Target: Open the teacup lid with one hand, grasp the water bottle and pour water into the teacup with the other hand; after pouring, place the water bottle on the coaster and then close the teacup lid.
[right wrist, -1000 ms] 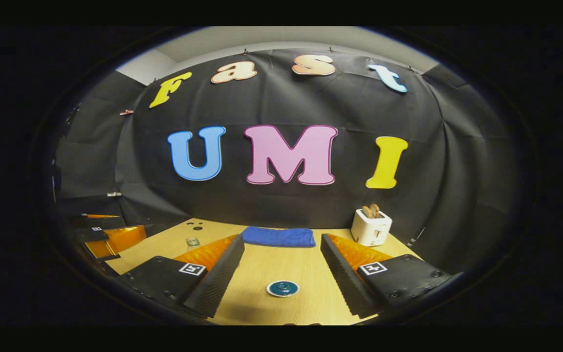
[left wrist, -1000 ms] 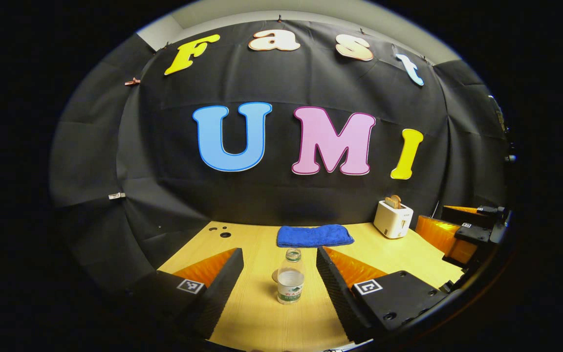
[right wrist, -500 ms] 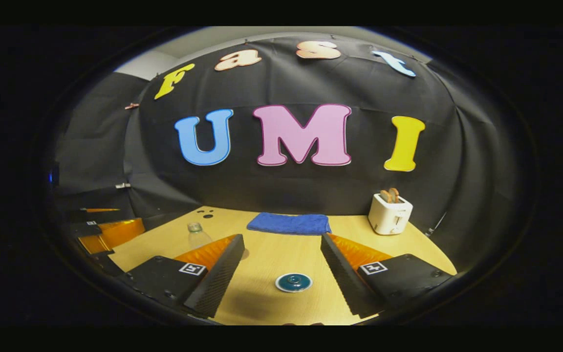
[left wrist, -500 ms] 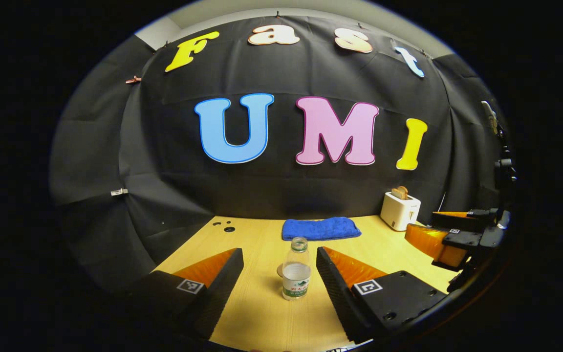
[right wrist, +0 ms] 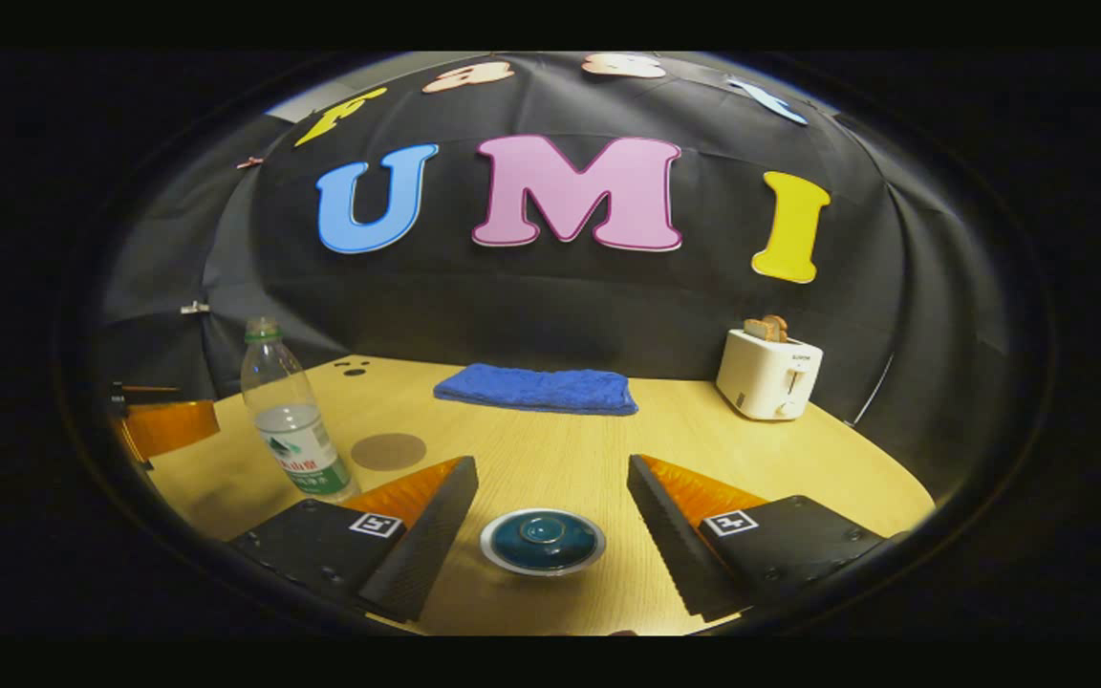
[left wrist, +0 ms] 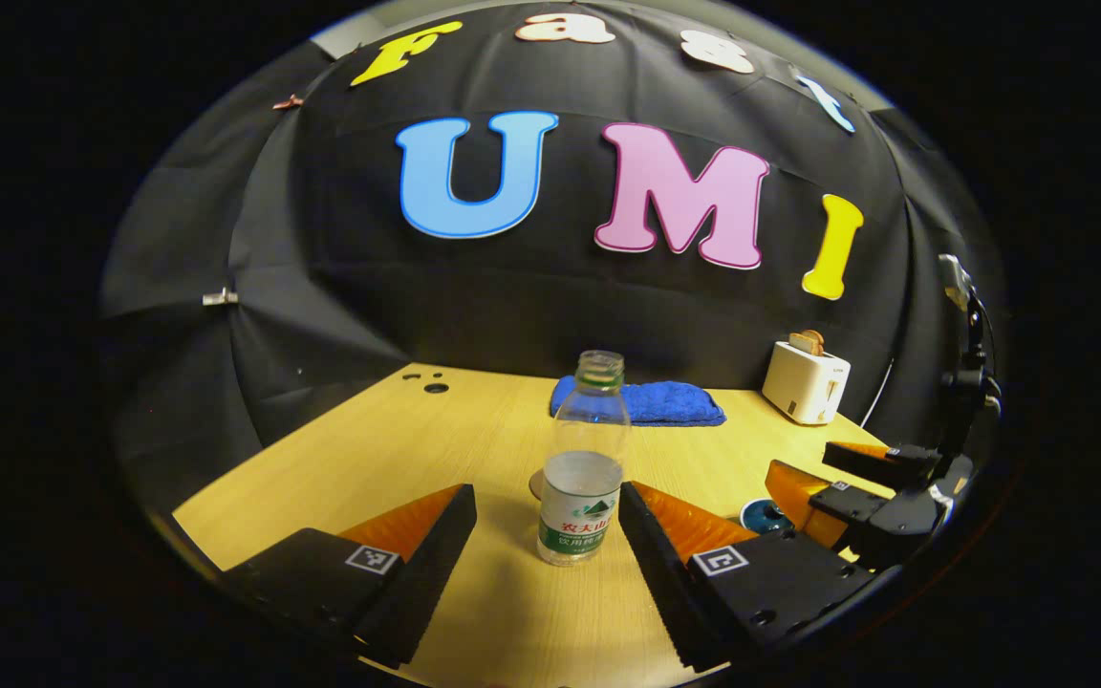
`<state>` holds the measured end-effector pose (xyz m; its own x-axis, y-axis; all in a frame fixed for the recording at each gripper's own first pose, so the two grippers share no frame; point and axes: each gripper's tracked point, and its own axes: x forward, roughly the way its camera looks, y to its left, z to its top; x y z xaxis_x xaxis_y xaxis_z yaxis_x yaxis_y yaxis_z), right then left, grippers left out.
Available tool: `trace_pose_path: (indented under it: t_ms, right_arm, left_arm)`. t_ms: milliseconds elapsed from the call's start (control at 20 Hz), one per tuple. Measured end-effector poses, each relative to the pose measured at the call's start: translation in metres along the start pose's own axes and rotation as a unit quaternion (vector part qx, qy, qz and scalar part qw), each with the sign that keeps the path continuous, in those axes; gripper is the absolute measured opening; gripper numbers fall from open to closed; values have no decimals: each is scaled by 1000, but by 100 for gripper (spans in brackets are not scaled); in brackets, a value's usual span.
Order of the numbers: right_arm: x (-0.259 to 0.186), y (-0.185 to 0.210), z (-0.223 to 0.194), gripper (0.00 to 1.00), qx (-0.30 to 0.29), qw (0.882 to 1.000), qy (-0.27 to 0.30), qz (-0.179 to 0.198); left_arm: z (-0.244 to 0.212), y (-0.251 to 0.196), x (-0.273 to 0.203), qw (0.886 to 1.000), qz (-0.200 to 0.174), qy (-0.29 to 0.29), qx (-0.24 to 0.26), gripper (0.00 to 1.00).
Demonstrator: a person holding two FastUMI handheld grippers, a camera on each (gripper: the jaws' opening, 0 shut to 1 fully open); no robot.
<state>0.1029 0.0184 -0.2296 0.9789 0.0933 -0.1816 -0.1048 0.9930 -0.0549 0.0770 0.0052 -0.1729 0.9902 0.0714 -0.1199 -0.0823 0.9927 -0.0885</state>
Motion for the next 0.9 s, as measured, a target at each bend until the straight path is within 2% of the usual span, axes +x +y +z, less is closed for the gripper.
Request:
trace_pose_path:
  t_ms: [150,200,400,550,600,650,700,900]
  right_arm:
    - [5,0,-17,100,11,1000,6,-1]
    - [8,-2,-23,98,20,1000,12,-5]
    - [12,-19,-37,98,39,998,22,-35]
    - [14,-18,-47,98,35,998,32,-36]
    - [16,-16,-47,93,29,999,31,-33]
    - [18,-13,-46,82,24,999,28,-31]
    - [20,-10,-48,83,20,999,30,-28]
    - [23,-3,-52,70,37,998,42,-32]
  left_arm:
    - [-9,9,8,1000,12,11,-23,96]
    - [-9,11,9,1000,14,10,-24,96]
    - [-15,12,13,1000,17,11,-11,96]
    - [-19,7,13,1000,12,15,-3,96]
    - [-19,5,14,1000,10,14,2,96]
    - [-20,3,13,1000,9,12,7,96]
    - [-21,2,15,1000,9,12,9,96]
    - [-29,-4,15,1000,3,23,-6,95]
